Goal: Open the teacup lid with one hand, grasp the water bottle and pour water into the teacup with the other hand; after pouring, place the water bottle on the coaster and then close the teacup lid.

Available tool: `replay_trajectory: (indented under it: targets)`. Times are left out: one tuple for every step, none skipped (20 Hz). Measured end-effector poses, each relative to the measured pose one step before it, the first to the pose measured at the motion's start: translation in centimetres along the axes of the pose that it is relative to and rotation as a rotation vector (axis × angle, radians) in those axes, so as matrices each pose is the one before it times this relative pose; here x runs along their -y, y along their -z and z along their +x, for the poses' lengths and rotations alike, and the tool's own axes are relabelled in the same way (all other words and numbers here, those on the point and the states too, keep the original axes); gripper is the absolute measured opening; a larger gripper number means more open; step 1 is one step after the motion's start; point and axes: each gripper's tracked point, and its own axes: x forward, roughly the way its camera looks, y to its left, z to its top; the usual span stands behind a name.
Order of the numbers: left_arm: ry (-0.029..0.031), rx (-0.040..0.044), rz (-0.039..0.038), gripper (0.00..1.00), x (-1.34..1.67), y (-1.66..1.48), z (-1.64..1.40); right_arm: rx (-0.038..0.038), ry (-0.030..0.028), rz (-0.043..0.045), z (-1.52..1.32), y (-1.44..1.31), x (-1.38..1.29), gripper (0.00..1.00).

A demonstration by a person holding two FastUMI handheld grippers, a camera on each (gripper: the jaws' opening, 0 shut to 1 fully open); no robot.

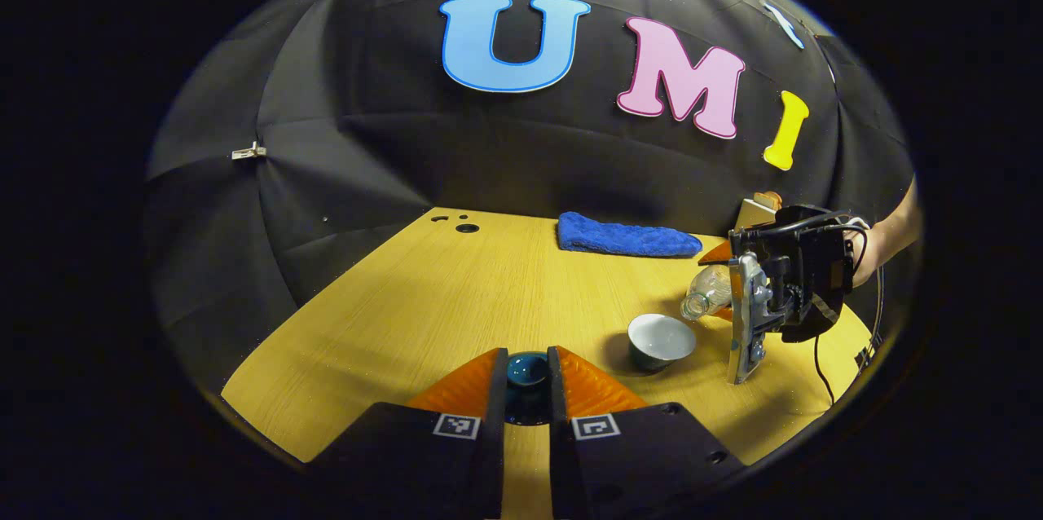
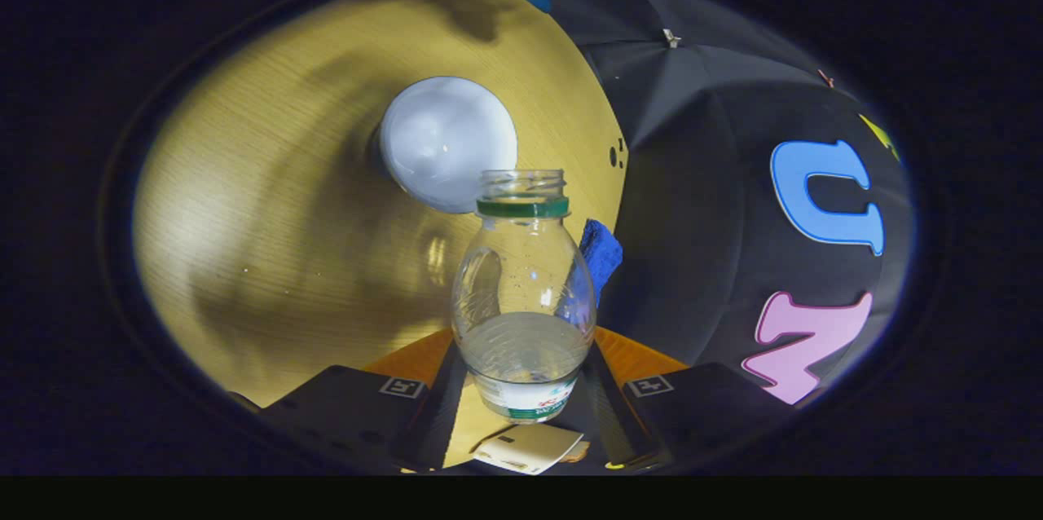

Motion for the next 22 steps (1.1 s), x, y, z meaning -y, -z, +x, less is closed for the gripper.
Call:
replay_trajectory:
  targets:
    - [-0.00294,-0.00014,-0.00252,0.27,-0.051,0.040,-0.114,0.00180,-0.00037,-0.01666,0.021,0.035,0.143,0.74]
    - [-0.00401,0.00094,-0.00080,0.27,-0.124,-0.057,-0.088,-0.00042,-0.00246,-0.01528,0.006,0.020,0.142,0.70]
    - [-0.00346,0.00176,-0.00019,0.27,-0.159,0.024,0.008,-0.00027,-0.00865,-0.01215,-0.067,-0.051,0.076,0.74]
    - [-0.00289,0.00141,-0.00058,0.27,-0.105,-0.088,-0.078,-0.00171,-0.00859,-0.00869,0.017,0.060,-0.035,0.74]
    - [-0.00124,0.00049,-0.00091,0.27,-0.127,0.138,0.018,-0.00089,-0.00801,-0.00926,0.028,0.018,0.045,0.70]
    - [-0.00210,0.00058,-0.00119,0.27,-0.126,-0.014,-0.066,0.00011,-0.00171,-0.01254,0.077,0.045,0.099,0.70]
    - [-0.00248,-0.00157,-0.00217,0.27,-0.067,0.151,-0.104,-0.00190,0.00023,-0.01189,0.099,0.096,0.168,0.70]
    - [-0.00304,-0.00249,-0.00211,0.27,-0.061,0.063,-0.061,-0.00268,-0.00202,-0.00494,-0.022,0.010,0.029,0.74]
    - [-0.00186,-0.00147,-0.00183,0.27,-0.132,0.152,-0.038,-0.00222,-0.00412,0.00022,-0.059,0.063,-0.057,0.70]
    - [-0.00061,-0.00181,-0.00109,0.27,-0.147,0.033,-0.087,-0.00135,-0.00269,-0.00233,0.036,-0.047,-0.065,0.74]
    - [-0.00179,-0.00148,-0.00026,0.27,-0.007,0.140,-0.085,-0.00010,-0.00226,-0.00768,0.132,0.030,0.061,0.74]
    - [-0.00054,-0.00192,-0.00014,0.27,-0.079,-0.004,-0.036,0.00088,-0.00725,-0.00688,-0.045,-0.013,-0.015,0.70]
    - [-0.00104,-0.00152,-0.00068,0.27,-0.079,0.172,-0.025,-0.00187,-0.00942,-0.00429,0.062,0.053,-0.005,0.70]
    - [0.00053,0.00041,-0.00215,0.27,-0.077,-0.013,-0.048,-0.00034,-0.00532,-0.00408,0.089,0.089,0.104,0.70]
    - [0.00026,0.00060,-0.00298,0.27,0.002,-0.042,0.001,-0.00205,-0.00267,-0.00471,0.019,0.052,0.041,0.70]
    - [-0.00029,0.00090,-0.00231,0.27,-0.150,-0.047,-0.069,-0.00162,-0.00147,-0.00250,-0.049,-0.043,-0.075,0.70]
    - [-0.00142,-0.00006,0.00003,0.27,-0.068,0.154,0.108,-0.00199,-0.00422,-0.00055,-0.032,-0.010,-0.109,0.70]
    - [-0.00145,-0.00061,0.00035,0.27,-0.059,-0.083,0.077,-0.00263,-0.00299,-0.00597,0.083,0.085,0.026,0.70]
    - [-0.00259,-0.00001,0.00027,0.27,-0.161,0.059,-0.014,0.00170,-0.00028,-0.01379,0.025,0.000,0.235,0.74]
    - [-0.00226,0.00114,-0.00215,0.27,-0.175,-0.123,0.006,0.00154,0.00122,-0.01777,-0.100,-0.100,0.093,0.74]
    - [-0.00105,0.00108,-0.00333,0.27,-0.047,0.013,0.022,0.00300,0.00319,-0.02036,-0.005,-0.039,0.170,0.70]
    - [-0.00011,0.00005,-0.00376,0.27,0.007,-0.127,0.027,0.00190,0.00105,-0.01041,0.016,-0.052,0.222,0.74]
